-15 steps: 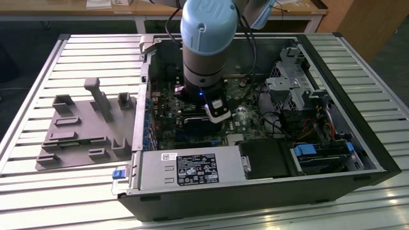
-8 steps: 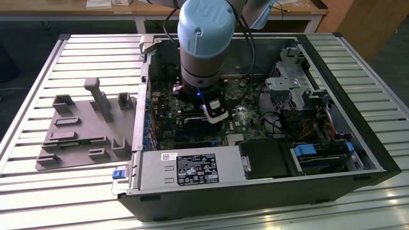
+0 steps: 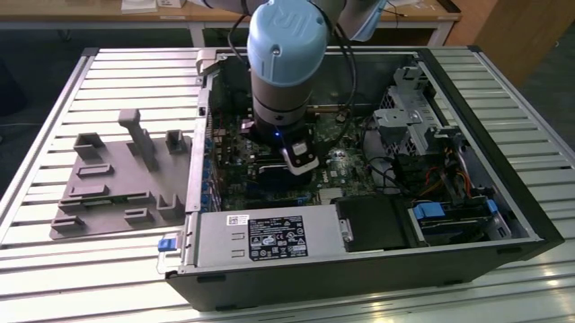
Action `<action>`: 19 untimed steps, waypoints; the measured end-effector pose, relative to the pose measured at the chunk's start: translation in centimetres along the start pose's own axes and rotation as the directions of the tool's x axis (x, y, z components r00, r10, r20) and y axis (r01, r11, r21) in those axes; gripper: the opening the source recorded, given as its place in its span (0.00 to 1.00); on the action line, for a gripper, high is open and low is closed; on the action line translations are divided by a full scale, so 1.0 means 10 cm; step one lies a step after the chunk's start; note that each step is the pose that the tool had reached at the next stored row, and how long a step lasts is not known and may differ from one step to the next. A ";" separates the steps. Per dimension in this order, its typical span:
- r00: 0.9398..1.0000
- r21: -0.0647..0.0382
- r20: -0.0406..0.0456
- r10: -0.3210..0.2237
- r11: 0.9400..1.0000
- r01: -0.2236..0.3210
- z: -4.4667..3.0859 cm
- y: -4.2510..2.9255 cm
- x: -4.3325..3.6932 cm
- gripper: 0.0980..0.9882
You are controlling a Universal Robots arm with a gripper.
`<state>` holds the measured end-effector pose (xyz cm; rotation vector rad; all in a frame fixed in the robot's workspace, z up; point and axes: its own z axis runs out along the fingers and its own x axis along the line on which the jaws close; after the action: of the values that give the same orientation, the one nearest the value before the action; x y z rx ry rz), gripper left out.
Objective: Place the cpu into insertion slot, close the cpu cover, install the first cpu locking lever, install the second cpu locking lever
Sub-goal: 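Install the second cpu locking lever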
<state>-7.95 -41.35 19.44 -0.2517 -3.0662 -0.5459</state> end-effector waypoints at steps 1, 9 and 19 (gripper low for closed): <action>1.000 -0.001 0.000 0.000 1.000 0.000 0.007 -0.003 0.002 0.00; 1.000 -0.009 -0.001 0.000 1.000 0.000 0.045 0.002 0.018 0.00; 1.000 -0.008 -0.001 0.000 1.000 0.000 0.082 0.011 0.030 0.00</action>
<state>-8.22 -40.93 18.72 -0.2515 -3.0633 -0.5584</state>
